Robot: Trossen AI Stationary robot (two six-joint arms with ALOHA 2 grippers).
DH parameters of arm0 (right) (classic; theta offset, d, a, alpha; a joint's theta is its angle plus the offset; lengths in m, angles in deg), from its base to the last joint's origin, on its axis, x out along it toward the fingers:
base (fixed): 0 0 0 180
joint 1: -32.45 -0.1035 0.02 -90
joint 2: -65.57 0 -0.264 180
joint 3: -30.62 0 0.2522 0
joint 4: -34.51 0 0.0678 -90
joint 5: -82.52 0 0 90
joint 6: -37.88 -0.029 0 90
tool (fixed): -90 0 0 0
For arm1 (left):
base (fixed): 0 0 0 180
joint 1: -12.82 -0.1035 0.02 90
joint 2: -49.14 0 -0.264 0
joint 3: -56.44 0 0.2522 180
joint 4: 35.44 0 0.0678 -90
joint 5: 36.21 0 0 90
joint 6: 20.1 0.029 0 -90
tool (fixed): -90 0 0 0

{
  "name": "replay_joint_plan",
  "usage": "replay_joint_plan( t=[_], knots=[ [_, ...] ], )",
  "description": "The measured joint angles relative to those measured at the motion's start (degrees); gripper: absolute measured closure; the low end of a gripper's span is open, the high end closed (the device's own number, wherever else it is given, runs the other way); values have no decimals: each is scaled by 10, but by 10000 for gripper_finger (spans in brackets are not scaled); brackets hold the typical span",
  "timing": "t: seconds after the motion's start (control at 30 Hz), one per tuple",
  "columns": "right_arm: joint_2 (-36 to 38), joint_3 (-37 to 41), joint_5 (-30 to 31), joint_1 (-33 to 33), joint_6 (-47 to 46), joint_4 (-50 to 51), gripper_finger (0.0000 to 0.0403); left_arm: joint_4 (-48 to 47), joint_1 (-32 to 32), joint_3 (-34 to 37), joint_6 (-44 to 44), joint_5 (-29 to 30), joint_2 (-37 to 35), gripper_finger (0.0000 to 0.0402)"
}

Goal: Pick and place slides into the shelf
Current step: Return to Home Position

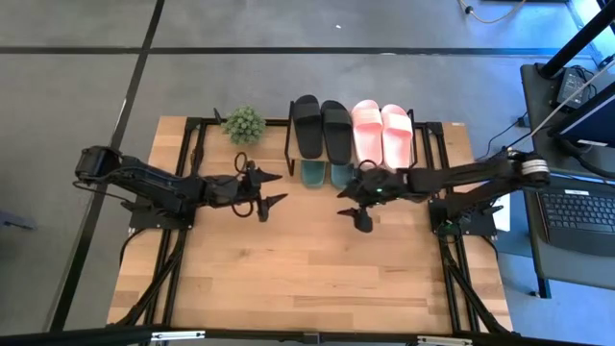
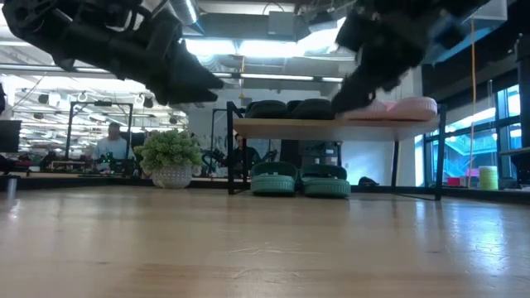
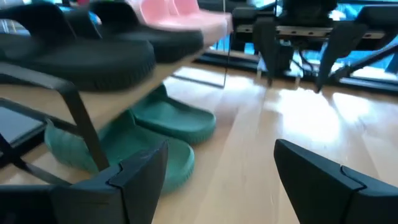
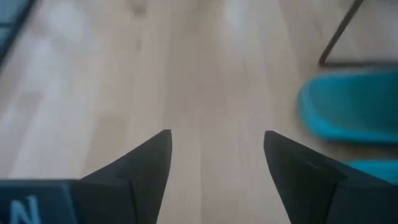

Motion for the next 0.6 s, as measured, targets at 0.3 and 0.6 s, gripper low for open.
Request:
replay_joint_plan(
  t=[0.3,0.6],
  knots=[
    [170,55,18,-7,27,10,147,-57,-1,0,56,23,-118,117],
    [323,161,28,-7,-2,-30,147,-144,-1,15,59,75,-231,117]
  ],
)
